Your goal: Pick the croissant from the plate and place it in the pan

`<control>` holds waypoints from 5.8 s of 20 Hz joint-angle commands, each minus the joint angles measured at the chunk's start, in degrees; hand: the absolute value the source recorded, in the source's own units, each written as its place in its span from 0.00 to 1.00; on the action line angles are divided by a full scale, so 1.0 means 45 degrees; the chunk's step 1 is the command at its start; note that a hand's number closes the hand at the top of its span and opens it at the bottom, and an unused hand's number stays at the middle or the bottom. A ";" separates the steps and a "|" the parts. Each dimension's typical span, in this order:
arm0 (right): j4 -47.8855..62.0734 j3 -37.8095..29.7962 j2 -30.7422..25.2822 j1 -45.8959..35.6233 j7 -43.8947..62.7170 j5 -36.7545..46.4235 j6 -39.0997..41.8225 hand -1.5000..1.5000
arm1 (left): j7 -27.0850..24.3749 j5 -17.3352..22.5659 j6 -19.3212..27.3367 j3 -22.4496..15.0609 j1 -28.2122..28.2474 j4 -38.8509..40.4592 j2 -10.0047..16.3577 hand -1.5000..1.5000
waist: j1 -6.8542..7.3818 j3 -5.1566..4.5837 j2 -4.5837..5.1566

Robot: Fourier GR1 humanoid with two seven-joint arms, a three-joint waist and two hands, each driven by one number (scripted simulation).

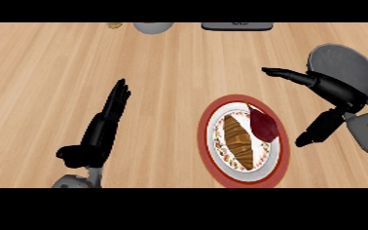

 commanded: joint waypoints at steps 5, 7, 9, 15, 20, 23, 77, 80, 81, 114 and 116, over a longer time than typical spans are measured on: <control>-0.1479 0.2568 0.0304 -0.0738 0.2143 0.3573 -0.0171 0.00 | -0.0175 -0.0100 -0.0148 0.0142 0.0155 0.0102 -0.0021 0.50 | -0.0006 -0.0010 -0.0033; -0.1259 0.3098 0.0568 -0.0739 0.1715 0.4546 -0.0373 0.00 | 0.0060 -0.0368 -0.0015 -0.0278 0.0325 -0.0198 -0.0249 0.50 | 0.0033 0.0005 -0.0016; -0.1521 0.3630 0.0610 -0.0174 0.1778 0.5393 -0.0618 0.00 | -0.0269 -0.0315 -0.0113 0.0049 0.0577 -0.0182 -0.0067 0.50 | -0.0023 0.0004 -0.0018; -0.0669 0.3656 0.1758 -0.0242 0.2449 0.7248 -0.0893 0.00 | 0.0796 -0.0649 0.0235 0.0189 0.0402 -0.1209 -0.0328 0.50 | -0.0031 0.0009 -0.0010; -0.1131 0.2649 0.2737 -0.0223 0.3261 0.7795 0.0382 0.00 | 0.0074 -0.0176 -0.1115 0.1105 -0.0062 0.0396 -0.0404 0.50 | -0.0079 0.0004 -0.0003; -0.1733 0.2675 0.2355 0.1208 0.2917 0.8393 -0.0279 0.00 | 0.0564 -0.0455 -0.1176 0.0926 0.0761 -0.0967 -0.0047 0.50 | -0.0081 0.0007 -0.0022; -0.5947 -0.4621 0.5320 0.4387 0.6343 1.0644 -0.6236 1.00 | 0.0832 -0.1634 -0.1532 0.2251 0.0270 -0.0729 -0.1374 0.50 | -0.0490 0.0002 -0.0098; -0.7341 -0.5288 0.5662 0.4821 0.7601 1.0030 -0.5755 1.00 | 0.0861 -0.1440 -0.1966 0.2212 0.0674 -0.0896 -0.1178 0.50 | -0.0315 0.0002 -0.0067; -0.7503 -0.5988 0.5277 0.4438 0.7644 0.8993 -0.4833 1.00 | 0.1039 -0.1722 -0.1686 0.1975 0.0028 -0.0521 -0.1527 0.50 | -0.0359 0.0002 -0.0052; 1.1335 -1.1692 0.0221 -0.3557 0.1175 0.8025 -1.1117 1.00 | 0.0452 -0.2266 -0.2097 0.1448 -0.0185 -0.0177 -0.2024 0.50 | 0.1064 0.0080 0.0501; 1.2007 -1.0737 -0.0059 -0.3123 0.1804 0.9059 -1.0313 0.00 | 0.0573 -0.2006 -0.2440 0.1239 -0.0281 -0.0242 -0.2132 0.50 | 0.1173 0.0065 0.0568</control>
